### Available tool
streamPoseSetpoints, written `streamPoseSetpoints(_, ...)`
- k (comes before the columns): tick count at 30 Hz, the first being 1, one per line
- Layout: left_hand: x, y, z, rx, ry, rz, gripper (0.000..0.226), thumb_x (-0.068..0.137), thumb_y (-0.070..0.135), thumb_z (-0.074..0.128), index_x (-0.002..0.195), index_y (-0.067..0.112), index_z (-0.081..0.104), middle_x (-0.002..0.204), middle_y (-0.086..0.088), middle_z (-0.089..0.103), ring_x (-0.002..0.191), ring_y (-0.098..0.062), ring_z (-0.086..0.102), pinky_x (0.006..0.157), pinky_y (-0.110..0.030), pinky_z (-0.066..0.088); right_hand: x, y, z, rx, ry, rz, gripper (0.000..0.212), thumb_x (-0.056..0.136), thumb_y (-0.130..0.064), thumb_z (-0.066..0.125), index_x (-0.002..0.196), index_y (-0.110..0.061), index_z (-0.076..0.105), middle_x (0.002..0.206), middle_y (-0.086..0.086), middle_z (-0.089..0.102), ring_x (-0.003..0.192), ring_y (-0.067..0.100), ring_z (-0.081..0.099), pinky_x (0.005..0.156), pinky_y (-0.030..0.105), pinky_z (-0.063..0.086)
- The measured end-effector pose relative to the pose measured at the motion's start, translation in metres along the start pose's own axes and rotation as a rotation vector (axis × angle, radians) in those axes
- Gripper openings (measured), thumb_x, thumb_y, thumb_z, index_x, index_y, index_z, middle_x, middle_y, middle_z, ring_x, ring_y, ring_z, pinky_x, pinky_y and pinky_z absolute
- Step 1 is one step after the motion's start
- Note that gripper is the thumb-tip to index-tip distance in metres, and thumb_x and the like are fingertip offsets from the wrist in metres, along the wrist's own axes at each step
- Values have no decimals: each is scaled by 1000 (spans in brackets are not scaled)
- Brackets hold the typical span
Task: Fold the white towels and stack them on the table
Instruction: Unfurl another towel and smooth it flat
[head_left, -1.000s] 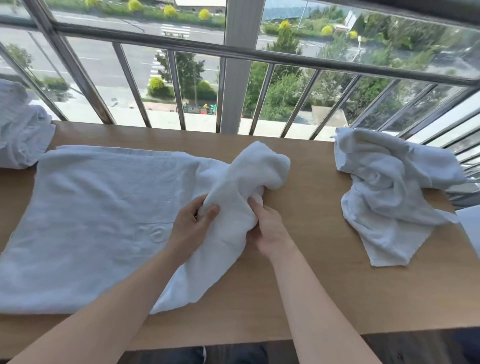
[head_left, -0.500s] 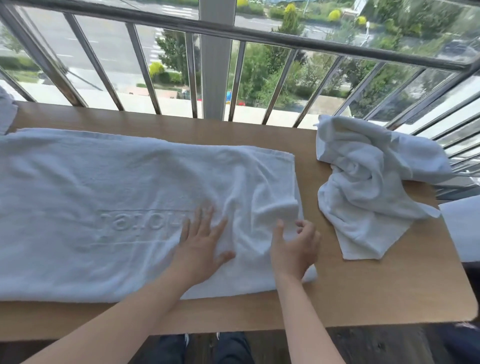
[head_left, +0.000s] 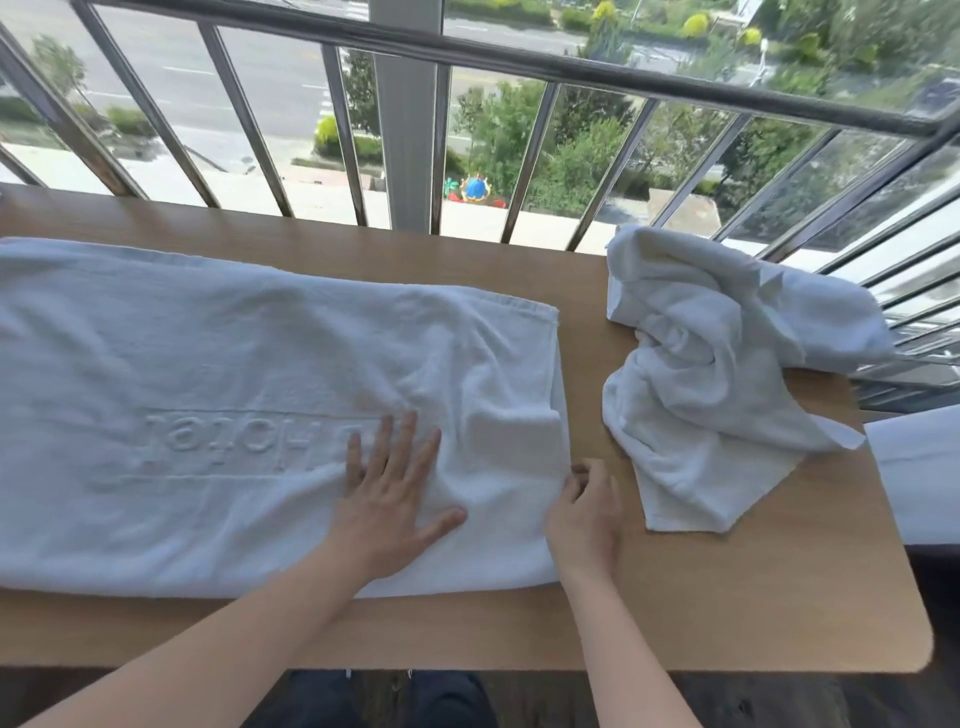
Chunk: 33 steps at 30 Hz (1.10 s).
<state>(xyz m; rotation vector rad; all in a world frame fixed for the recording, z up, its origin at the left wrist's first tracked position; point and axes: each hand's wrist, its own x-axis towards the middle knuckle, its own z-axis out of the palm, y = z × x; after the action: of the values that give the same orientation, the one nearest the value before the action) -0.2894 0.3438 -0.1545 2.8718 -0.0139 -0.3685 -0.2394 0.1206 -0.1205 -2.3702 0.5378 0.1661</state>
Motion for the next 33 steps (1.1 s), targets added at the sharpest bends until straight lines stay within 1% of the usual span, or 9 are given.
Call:
streamPoseSetpoints(2,4,13,3,-22,12,15,97,86,87,14,160,26,-6,168,-1,-14,153,-24,-20,120,-55,-12,8,-11,0,69,-22,28,18,102,-28,44,113,-20,55,107,-5,57,96,19,58,73,35,42)
streamPoseSetpoints(5,11,28,3,-18,14,9,92,85,87,14,157,38,-15,165,3,-24,152,-25,-25,119,-58,-13,28,-35,4,113,-227,11,50,98,-60,41,122,-19,55,115,-3,63,106,20,60,91,43,49)
streamPoseSetpoints(7,13,31,2,-7,15,23,88,86,85,17,157,42,-10,166,5,-20,152,-26,-22,119,-60,-11,44,-48,8,117,-270,27,61,93,-67,46,127,-17,54,120,-3,62,111,21,59,92,39,47)
streamPoseSetpoints(12,12,31,-2,44,44,68,78,90,80,26,158,42,22,169,-2,7,155,-31,2,118,-63,3,86,-74,13,442,-423,136,59,86,-38,75,132,-20,42,124,-18,55,106,8,60,84,28,51)
streamPoseSetpoints(16,12,27,1,37,66,70,76,93,78,27,158,40,23,168,-4,13,155,-31,11,118,-62,14,121,-77,11,506,-392,-21,49,89,-6,66,131,-23,44,122,-9,61,102,14,65,90,36,56)
streamPoseSetpoints(21,8,23,10,62,75,77,75,97,72,27,161,34,16,169,-1,11,155,-31,8,117,-61,18,138,-76,20,264,-249,-66,34,90,-24,60,120,-30,46,107,-8,64,85,11,62,73,32,53)
streamPoseSetpoints(25,9,23,11,130,74,154,71,100,68,25,161,32,15,169,-2,9,155,-33,9,115,-66,20,153,-93,30,326,-281,-93,54,84,-44,68,130,-35,41,107,-26,58,94,2,61,83,29,51)
streamPoseSetpoints(30,6,25,9,161,100,197,68,102,63,28,161,31,16,169,-4,10,154,-36,11,112,-73,21,159,-94,33,362,-113,-310,50,88,-12,53,125,-45,47,112,-30,56,100,-9,56,78,5,40)
streamPoseSetpoints(33,5,27,9,198,88,263,67,103,61,30,161,30,16,169,-3,11,154,-38,11,112,-72,18,161,-83,33,323,-127,-261,49,92,-12,52,133,-37,46,123,-22,58,113,6,58,91,19,46)
